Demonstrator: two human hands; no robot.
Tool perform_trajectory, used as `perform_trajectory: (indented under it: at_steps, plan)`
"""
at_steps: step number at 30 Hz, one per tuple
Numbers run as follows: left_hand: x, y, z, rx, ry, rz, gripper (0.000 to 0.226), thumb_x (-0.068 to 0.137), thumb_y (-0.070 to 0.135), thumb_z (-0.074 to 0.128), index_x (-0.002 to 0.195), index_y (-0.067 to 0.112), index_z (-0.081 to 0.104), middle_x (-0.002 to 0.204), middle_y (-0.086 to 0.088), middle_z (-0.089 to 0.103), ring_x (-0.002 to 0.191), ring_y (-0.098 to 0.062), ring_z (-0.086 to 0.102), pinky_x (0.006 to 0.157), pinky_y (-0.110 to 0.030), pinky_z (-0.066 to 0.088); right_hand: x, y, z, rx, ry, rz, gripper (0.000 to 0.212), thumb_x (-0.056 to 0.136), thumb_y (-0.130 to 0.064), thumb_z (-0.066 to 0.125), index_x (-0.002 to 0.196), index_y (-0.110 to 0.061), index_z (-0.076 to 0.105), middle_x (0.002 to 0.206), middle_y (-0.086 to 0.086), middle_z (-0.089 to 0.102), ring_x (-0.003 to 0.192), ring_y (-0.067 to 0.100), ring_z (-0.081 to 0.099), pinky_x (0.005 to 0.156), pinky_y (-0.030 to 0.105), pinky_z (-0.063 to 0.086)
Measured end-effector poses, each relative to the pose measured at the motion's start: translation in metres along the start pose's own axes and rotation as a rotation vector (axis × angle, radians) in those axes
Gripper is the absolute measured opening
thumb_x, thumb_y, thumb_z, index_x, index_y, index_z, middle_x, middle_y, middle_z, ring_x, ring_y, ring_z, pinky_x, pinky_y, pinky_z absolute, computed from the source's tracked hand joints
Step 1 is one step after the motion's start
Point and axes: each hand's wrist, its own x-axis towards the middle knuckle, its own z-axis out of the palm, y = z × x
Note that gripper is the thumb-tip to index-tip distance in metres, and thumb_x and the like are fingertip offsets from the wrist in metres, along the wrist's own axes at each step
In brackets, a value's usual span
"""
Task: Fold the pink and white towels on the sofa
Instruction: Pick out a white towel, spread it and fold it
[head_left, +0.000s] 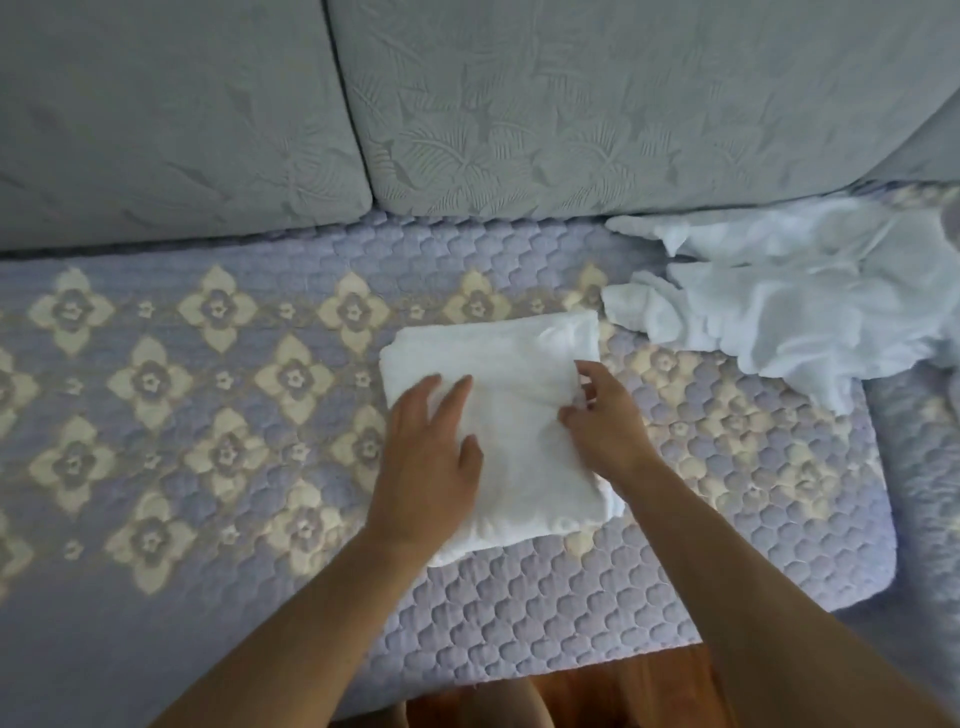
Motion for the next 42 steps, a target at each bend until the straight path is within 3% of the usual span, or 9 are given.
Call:
perform_trajectory:
  at_steps: [6,10,15,18,21,24,28,34,42]
  plan:
    - [0.017,-0.022,0.001,-0.145,-0.128,-0.349,0.075,0.099,0.043,0.054,0.157,0.043,0.006,0.166,0.005,-0.005,0.154,-0.022,-0.002,0.124,-0.049,0.018,-0.013,-0.004,0.0,0.115,-0.006,0.138,0.052,0.089,-0.019,0.061,0.139,-0.028,0.049,0.118,-0.005,0.062,0.102,0.021,0.062,0.086,0.041,0.054]
    - [0.019,-0.021,-0.023,-0.564,-0.035,-0.598,0.043,0.1,0.035,0.058,0.143,0.034,0.053,0.149,-0.004,0.048,0.136,-0.024,0.046,0.109,-0.045,0.041,-0.034,-0.045,-0.004,0.214,-0.129,0.027,0.035,0.09,-0.025,0.067,0.124,-0.026,0.059,0.106,-0.007,0.069,0.09,0.012,0.07,0.084,0.039,0.06]
    - [-0.03,-0.087,-0.128,-1.361,-0.101,-0.813,0.064,0.087,0.064,0.059,0.13,0.018,0.067,0.123,-0.01,0.07,0.114,-0.033,0.066,0.095,-0.047,0.053,-0.082,-0.098,0.044,0.44,-0.928,-0.258,0.039,0.097,-0.021,0.066,0.134,-0.031,0.06,0.124,-0.009,0.065,0.107,0.01,0.067,0.096,0.03,0.056]
    - [-0.048,-0.136,-0.168,-1.152,-0.005,-0.986,0.064,0.084,0.072,0.055,0.123,0.021,0.065,0.101,-0.007,0.071,0.085,-0.029,0.069,0.078,-0.042,0.052,-0.064,-0.094,0.071,0.189,-0.565,-0.283,0.033,0.099,-0.018,0.063,0.131,-0.019,0.064,0.129,-0.001,0.065,0.097,0.006,0.064,0.085,0.012,0.049]
    - [-0.042,-0.17,-0.153,-0.734,0.085,-1.068,0.043,0.1,0.052,0.048,0.119,0.017,0.063,0.107,-0.009,0.067,0.094,-0.031,0.064,0.088,-0.046,0.048,-0.029,-0.059,0.066,-0.223,-0.118,-0.223,0.04,0.099,-0.019,0.059,0.139,-0.018,0.057,0.14,0.006,0.054,0.119,0.022,0.056,0.102,0.031,0.045]
    - [-0.037,-0.179,-0.116,-0.279,0.158,-0.894,0.038,0.102,0.039,0.051,0.098,0.003,0.066,0.087,-0.015,0.066,0.091,-0.039,0.066,0.067,-0.038,0.048,-0.018,-0.007,0.053,-0.446,0.109,-0.237,0.049,0.095,-0.014,0.061,0.143,-0.011,0.05,0.146,0.014,0.045,0.132,0.036,0.041,0.111,0.045,0.035]
    - [-0.074,-0.165,-0.083,-0.14,0.433,-0.881,0.044,0.101,0.043,0.051,0.101,-0.001,0.056,0.089,-0.016,0.06,0.086,-0.036,0.059,0.068,-0.041,0.046,-0.038,0.038,0.05,-0.595,0.299,-0.276,0.057,0.095,-0.023,0.059,0.147,-0.013,0.038,0.153,0.018,0.033,0.137,0.04,0.031,0.111,0.056,0.033]
    - [-0.124,-0.168,-0.072,-0.181,0.257,-0.845,0.038,0.106,0.043,0.038,0.084,0.012,0.047,0.077,0.001,0.048,0.074,-0.02,0.049,0.065,-0.035,0.035,-0.042,0.064,0.047,-0.362,0.337,0.181,0.038,0.103,-0.03,0.042,0.131,-0.005,0.045,0.131,0.023,0.051,0.115,0.039,0.046,0.092,0.053,0.039]
    - [-0.154,-0.186,-0.084,-0.171,0.143,-0.732,0.034,0.104,0.042,0.043,0.08,0.019,0.052,0.073,-0.001,0.056,0.069,-0.018,0.057,0.055,-0.027,0.035,-0.042,0.074,0.041,-0.192,0.405,0.144,0.026,0.105,-0.024,0.038,0.105,-0.004,0.056,0.113,0.016,0.054,0.099,0.033,0.049,0.083,0.043,0.038]
